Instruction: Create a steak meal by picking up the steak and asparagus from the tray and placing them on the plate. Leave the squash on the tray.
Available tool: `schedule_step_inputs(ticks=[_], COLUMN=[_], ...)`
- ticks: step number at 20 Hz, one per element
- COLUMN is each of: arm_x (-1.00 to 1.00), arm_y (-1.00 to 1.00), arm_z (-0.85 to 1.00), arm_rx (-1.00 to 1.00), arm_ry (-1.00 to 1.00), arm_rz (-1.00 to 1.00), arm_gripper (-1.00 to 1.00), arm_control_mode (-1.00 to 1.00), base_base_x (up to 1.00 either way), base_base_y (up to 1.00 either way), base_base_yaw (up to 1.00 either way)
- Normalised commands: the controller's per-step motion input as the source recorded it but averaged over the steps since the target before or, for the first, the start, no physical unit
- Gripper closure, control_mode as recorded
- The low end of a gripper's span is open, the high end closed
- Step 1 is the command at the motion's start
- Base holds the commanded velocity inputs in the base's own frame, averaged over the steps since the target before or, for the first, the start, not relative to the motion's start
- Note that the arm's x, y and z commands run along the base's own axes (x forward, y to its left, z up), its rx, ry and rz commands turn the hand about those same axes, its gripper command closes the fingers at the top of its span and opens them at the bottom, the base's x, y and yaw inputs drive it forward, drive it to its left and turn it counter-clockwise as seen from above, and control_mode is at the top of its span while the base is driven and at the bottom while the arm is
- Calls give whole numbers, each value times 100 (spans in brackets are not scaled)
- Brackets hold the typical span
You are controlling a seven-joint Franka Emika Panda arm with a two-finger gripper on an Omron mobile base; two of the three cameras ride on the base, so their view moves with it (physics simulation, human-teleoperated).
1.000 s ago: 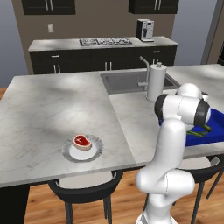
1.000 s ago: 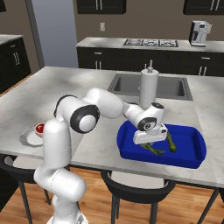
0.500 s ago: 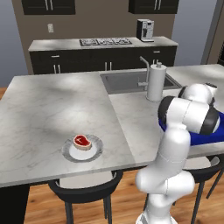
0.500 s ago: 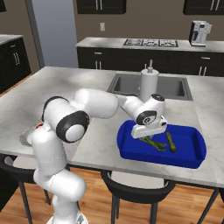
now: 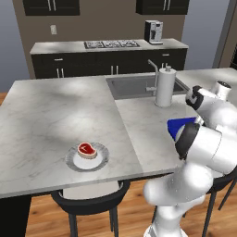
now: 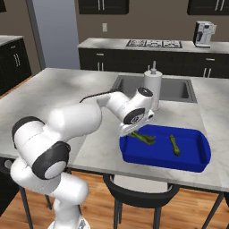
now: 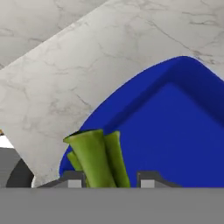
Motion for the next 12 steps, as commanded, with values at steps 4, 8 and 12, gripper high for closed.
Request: schedule_step_inputs(ticks=[4, 8, 12], arm_x=[-39, -32, -28], arm_y=[95, 100, 100], arm_z=[70, 76, 78], arm_rx=[-5, -7, -8], arm_ry=[-4, 0, 0], arm_rz=[26, 21, 14], arm_gripper=[100, 100, 100], arm_control_mode=[-100, -100, -100], base_base_x=[0, 0, 0], base_base_y=[0, 0, 0], base_base_yaw=[0, 0, 0])
